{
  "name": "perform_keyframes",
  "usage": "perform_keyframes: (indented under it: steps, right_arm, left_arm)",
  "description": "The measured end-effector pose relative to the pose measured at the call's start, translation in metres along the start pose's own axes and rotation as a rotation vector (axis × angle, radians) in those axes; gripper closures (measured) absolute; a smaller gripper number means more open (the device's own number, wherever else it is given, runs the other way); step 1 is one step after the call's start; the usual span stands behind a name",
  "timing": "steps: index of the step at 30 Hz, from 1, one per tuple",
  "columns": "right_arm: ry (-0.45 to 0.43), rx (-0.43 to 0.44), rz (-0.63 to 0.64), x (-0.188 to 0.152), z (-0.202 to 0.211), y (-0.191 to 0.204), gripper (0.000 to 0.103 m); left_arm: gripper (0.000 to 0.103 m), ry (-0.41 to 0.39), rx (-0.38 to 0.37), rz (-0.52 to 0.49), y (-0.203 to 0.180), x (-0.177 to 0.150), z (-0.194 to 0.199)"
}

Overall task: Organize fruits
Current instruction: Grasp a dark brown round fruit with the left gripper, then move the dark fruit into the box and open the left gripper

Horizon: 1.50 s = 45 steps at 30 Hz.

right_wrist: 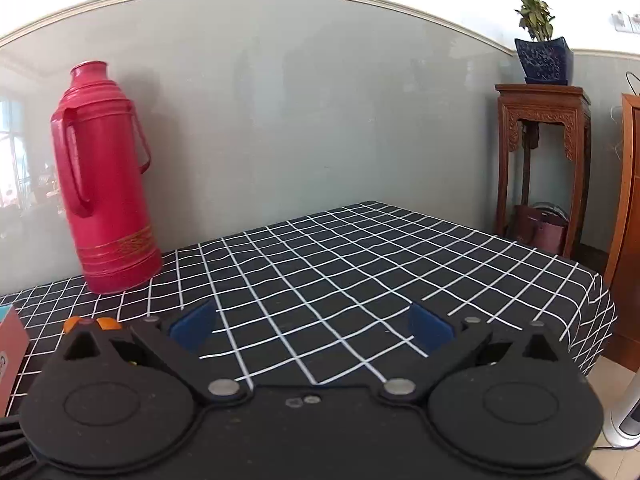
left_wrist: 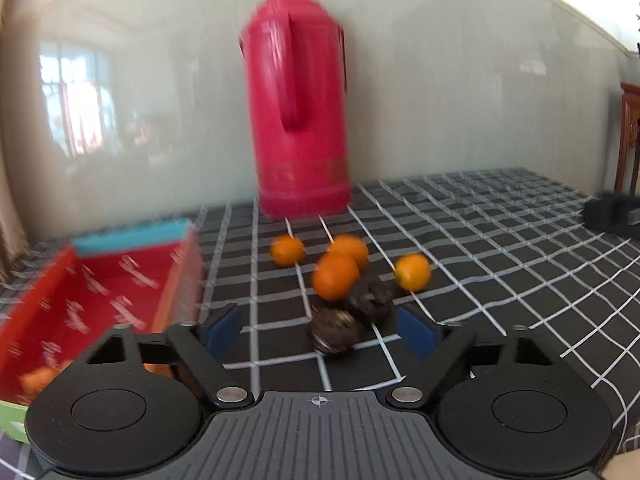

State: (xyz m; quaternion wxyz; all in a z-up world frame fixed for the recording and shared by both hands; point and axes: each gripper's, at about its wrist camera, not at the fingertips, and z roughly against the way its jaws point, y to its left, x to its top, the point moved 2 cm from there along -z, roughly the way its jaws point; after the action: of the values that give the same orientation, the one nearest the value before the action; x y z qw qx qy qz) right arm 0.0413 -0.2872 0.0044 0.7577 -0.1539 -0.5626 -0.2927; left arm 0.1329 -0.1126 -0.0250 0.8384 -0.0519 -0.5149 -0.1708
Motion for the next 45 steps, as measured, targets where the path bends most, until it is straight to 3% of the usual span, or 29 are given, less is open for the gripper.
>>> perform_keyframes:
  steps: [7, 10, 12, 16, 21, 26, 32, 35, 45]
  right_arm:
    - [0.002, -0.016, -0.027, 0.002, -0.002, -0.016, 0.006]
    - [0.001, -0.009, -0.034, 0.003, -0.002, -0.018, 0.006]
    - [0.005, -0.003, -0.035, 0.003, -0.002, -0.018, 0.006]
    - [0.003, 0.015, -0.027, 0.002, 0.000, -0.015, 0.006]
    - [-0.006, 0.032, -0.012, 0.003, 0.002, -0.008, 0.006]
    - [-0.007, 0.055, -0.002, 0.002, 0.005, -0.001, 0.006]
    - [-0.005, 0.090, 0.014, 0.000, 0.009, 0.012, 0.006]
    - [-0.006, 0.111, 0.031, -0.002, 0.010, 0.022, 0.006]
    - [0.004, 0.193, 0.086, -0.009, 0.015, 0.057, 0.006]
  left_arm:
    - [0.021, 0.071, 0.004, 0.008, -0.009, -0.006, -0.034]
    - [0.032, 0.100, -0.018, 0.020, -0.009, -0.005, -0.043]
    - [0.047, 0.134, -0.030, 0.042, -0.005, -0.005, -0.050]
    - [0.061, 0.139, -0.035, 0.061, -0.002, -0.006, -0.051]
    - [0.064, 0.095, 0.001, 0.045, -0.005, -0.006, -0.043]
    - [0.064, -0.004, 0.082, 0.024, 0.002, -0.001, -0.019]
    - [0.064, -0.096, 0.241, 0.039, 0.035, 0.007, 0.007]
    - [0.064, -0.088, 0.317, 0.070, 0.058, 0.006, 0.015]
    - [0.063, 0.049, 0.486, 0.217, 0.132, -0.014, 0.024]
